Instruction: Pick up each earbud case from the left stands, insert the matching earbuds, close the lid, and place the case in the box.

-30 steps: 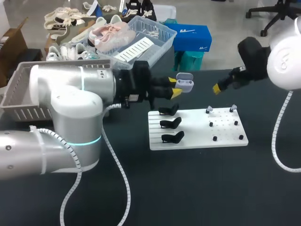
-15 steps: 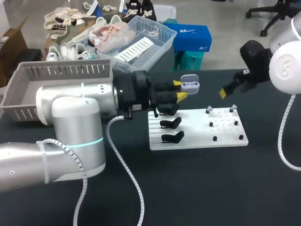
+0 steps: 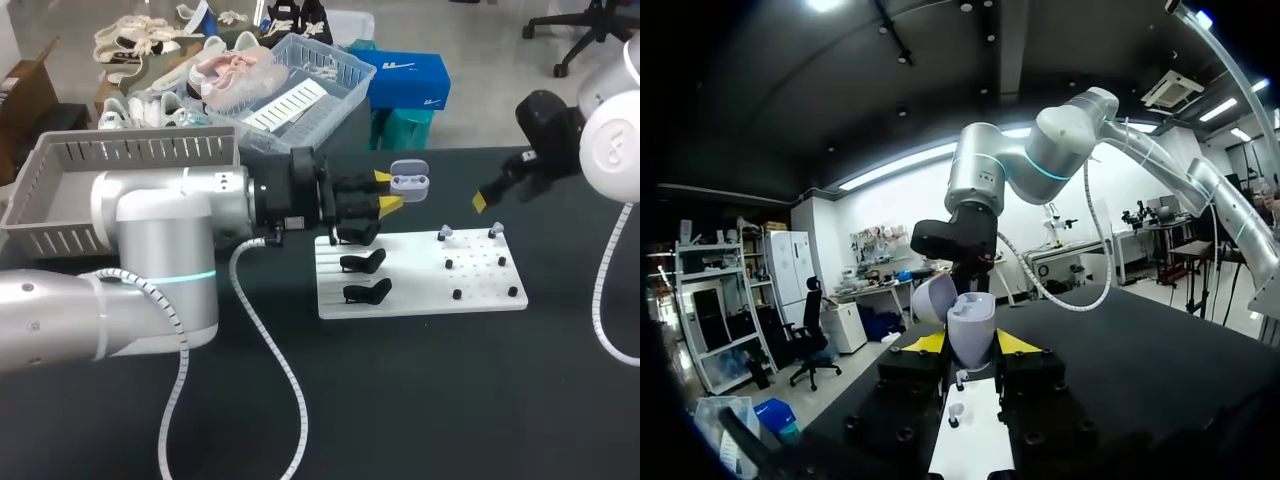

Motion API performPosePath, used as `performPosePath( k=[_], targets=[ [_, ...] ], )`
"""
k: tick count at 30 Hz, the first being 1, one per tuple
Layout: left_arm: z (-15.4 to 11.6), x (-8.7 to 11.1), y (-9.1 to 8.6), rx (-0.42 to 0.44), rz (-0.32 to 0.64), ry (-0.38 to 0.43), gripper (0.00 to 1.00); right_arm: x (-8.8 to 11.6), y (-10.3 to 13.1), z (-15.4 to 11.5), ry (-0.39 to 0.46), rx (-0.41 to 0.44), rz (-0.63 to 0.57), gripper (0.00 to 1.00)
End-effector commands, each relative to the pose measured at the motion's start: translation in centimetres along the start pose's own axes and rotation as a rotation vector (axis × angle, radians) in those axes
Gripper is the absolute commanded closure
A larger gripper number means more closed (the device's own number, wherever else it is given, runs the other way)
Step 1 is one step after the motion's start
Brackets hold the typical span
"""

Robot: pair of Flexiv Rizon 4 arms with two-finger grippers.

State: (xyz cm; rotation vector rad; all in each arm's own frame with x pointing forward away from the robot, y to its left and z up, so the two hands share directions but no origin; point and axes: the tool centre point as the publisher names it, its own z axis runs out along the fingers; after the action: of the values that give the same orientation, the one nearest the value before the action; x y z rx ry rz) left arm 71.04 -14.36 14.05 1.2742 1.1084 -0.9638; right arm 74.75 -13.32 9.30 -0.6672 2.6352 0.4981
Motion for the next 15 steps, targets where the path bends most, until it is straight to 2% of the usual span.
performPosePath(
  k=[1,9,15],
  targets=[
    [-0.22,0.14,0.29,0.003,-0.003,0.003,1.00,0.14,0.08,-0.06,0.003,0.008,0.002,0.00],
    [-0.32,0.14,0.30,-0.003,-0.004,0.005,1.00,0.28,-0.29,0.24,0.041,0.040,0.001,0.00],
    [-0.32,0.14,0.30,-0.003,-0.004,0.005,1.00,0.79,-0.69,0.88,0.108,0.094,0.008,0.00]
  ],
)
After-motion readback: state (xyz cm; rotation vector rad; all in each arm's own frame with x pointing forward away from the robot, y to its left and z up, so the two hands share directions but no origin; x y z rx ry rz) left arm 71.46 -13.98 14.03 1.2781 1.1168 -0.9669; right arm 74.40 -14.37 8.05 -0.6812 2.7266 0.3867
